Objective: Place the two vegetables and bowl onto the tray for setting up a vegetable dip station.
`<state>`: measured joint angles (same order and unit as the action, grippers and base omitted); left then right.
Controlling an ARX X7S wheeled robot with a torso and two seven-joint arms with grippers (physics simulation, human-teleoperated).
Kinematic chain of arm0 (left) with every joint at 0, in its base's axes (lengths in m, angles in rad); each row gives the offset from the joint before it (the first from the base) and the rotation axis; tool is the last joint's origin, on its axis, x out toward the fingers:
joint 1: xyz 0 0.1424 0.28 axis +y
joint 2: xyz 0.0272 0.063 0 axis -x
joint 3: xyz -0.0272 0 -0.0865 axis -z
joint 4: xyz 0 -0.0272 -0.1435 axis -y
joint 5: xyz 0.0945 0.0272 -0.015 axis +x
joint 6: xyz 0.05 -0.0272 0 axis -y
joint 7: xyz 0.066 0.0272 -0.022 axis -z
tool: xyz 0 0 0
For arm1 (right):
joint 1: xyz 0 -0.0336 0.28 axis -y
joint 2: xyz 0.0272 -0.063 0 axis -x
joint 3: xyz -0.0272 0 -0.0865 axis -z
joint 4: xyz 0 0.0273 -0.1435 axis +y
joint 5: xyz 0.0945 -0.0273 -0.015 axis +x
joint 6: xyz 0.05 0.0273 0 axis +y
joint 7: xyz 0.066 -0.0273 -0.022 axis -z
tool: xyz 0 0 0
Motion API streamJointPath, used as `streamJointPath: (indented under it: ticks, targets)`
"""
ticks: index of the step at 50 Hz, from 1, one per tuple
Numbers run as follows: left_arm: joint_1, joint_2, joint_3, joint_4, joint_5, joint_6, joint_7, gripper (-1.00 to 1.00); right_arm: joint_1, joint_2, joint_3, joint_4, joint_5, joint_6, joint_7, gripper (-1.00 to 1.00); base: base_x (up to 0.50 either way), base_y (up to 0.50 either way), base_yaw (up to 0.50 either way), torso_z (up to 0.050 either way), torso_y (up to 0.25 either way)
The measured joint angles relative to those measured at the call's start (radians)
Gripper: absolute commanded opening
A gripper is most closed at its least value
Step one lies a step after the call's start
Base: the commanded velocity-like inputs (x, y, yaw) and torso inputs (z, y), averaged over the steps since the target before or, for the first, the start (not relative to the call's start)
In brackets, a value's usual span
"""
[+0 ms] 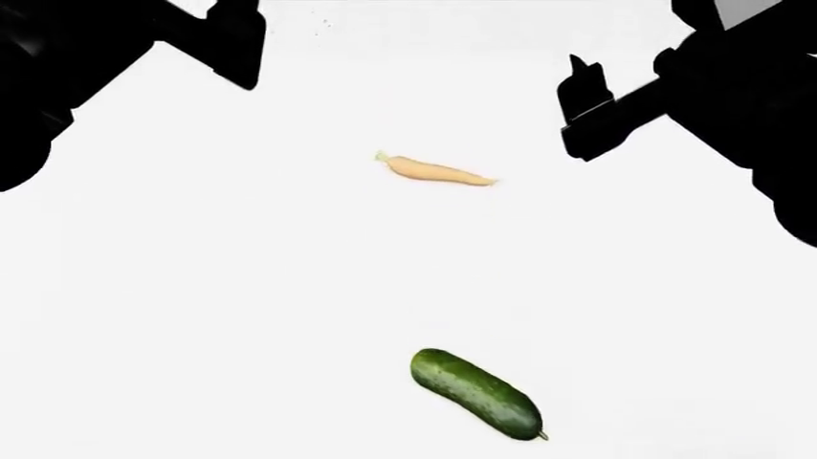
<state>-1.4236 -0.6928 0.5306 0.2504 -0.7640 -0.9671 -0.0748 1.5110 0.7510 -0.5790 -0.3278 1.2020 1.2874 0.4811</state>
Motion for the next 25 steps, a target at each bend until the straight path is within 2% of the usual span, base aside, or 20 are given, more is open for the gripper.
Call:
streamJointPath:
  ticks: [7, 16, 25]
  targets:
    - [0.010, -0.004, 0.003, -0.001, 0.001, 0.010, 0.006, 1.00, -0.001, -0.004, -0.014, 0.008, -0.008, -0.004, -0.009, 1.00, 0.00, 0.00, 0.00, 0.000, -0.249]
    - [0.022, -0.008, -0.011, 0.002, -0.017, 0.001, -0.003, 1.00, 0.027, -0.006, -0.054, 0.026, -0.032, 0.005, -0.048, 1.00, 0.00, 0.00, 0.00, 0.000, 0.000]
    - [0.033, -0.018, -0.023, 0.018, -0.034, -0.006, -0.010, 1.00, 0.117, -0.033, -0.150, 0.155, -0.148, -0.045, -0.191, 1.00, 0.00, 0.00, 0.00, 0.000, 0.000]
